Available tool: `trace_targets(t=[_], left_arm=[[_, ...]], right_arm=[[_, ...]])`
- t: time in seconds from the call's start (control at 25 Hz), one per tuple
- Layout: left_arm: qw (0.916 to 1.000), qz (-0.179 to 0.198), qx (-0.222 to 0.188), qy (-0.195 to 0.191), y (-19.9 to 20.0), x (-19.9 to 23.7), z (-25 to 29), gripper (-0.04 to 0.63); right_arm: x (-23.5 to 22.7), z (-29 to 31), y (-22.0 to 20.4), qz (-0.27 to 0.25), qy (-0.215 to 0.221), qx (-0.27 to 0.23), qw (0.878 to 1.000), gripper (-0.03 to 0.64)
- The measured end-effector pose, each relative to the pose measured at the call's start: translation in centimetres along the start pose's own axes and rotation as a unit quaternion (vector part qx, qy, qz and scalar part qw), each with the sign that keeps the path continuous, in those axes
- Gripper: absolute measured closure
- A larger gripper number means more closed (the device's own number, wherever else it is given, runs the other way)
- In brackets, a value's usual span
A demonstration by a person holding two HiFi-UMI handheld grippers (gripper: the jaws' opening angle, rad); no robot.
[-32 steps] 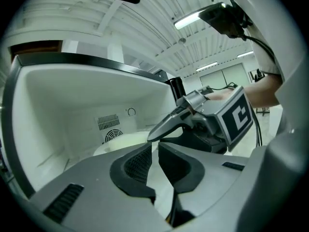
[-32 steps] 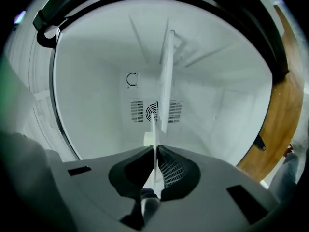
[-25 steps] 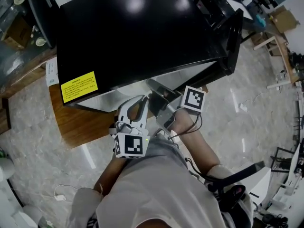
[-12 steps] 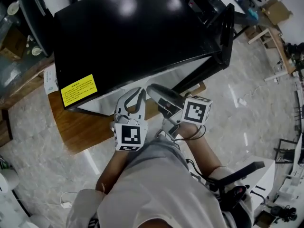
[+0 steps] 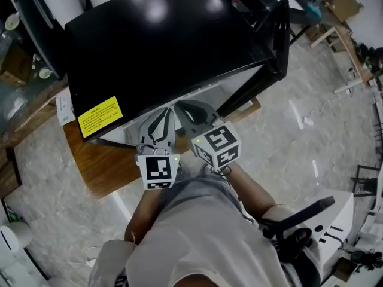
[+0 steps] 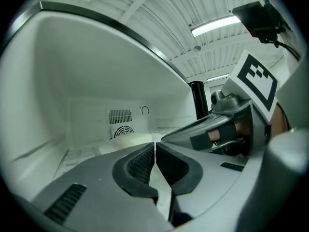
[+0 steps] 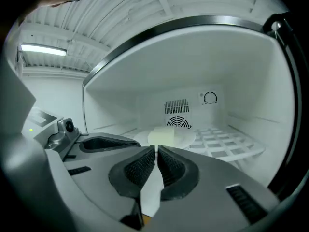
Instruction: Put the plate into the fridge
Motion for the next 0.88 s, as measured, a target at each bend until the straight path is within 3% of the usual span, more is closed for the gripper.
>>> trace_targets(t=[0.44,0.88], left_arm=[[0.9994,-0.032,0.002,-0.016,-0.5,-0.1,2.4,0.574],[0.9980,-0.057,0.018,0.017,-1.3,-4.7,0.1,0.574]], right_arm=[[-1.4,1.0,-0.3,-0.002,-0.034,-0.002,0.999,0.584],[0.2,-3.8,-4.0,-0.011,-0.018,0.011,1.000,0.598]])
Point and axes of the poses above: the fingertips, and each gripper's own axes: z forward along the fingers, x to its left, y out of its top, the point moved 8 cm from there along -z, backward along the fingers, and after that the axes turned 12 degrees about x, right-handed, at the moved point
